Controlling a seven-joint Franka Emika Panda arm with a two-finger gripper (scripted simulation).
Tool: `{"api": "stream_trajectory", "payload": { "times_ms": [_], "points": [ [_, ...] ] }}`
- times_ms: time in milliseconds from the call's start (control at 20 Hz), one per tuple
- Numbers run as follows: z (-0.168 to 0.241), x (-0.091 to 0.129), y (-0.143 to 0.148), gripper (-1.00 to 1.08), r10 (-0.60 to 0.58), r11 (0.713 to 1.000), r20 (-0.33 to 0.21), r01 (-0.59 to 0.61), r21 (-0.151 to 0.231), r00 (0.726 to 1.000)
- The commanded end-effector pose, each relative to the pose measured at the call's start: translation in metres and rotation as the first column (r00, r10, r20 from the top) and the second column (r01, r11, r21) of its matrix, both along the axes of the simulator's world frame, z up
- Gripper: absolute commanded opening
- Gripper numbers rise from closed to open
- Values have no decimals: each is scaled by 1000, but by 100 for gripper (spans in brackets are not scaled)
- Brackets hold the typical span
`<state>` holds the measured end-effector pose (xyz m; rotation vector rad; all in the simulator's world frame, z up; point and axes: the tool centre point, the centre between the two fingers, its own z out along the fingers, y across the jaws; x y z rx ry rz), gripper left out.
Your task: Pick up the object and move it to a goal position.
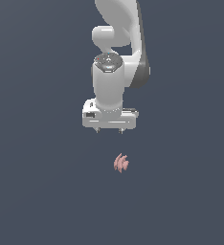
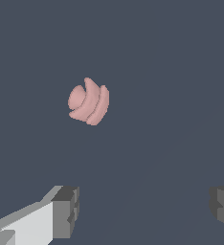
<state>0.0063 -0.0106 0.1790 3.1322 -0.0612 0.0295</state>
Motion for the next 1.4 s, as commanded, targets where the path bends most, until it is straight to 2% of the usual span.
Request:
{"api": "stream_trajectory", "payload": {
  "times_ms": [0, 400, 700, 1000, 1350],
  "points": [
    [0, 0, 0, 100, 0, 1000, 0, 0, 0, 1000],
    [-6, -2, 27, 100, 85, 996, -3, -85, -4, 996],
    [-6, -2, 28, 100, 85, 996, -3, -85, -4, 996],
    [-11, 6, 30, 100, 49, 999, -4, -49, -2, 999],
    [-25, 26, 34, 100, -55, 998, -7, 55, 4, 998]
  ]
}}
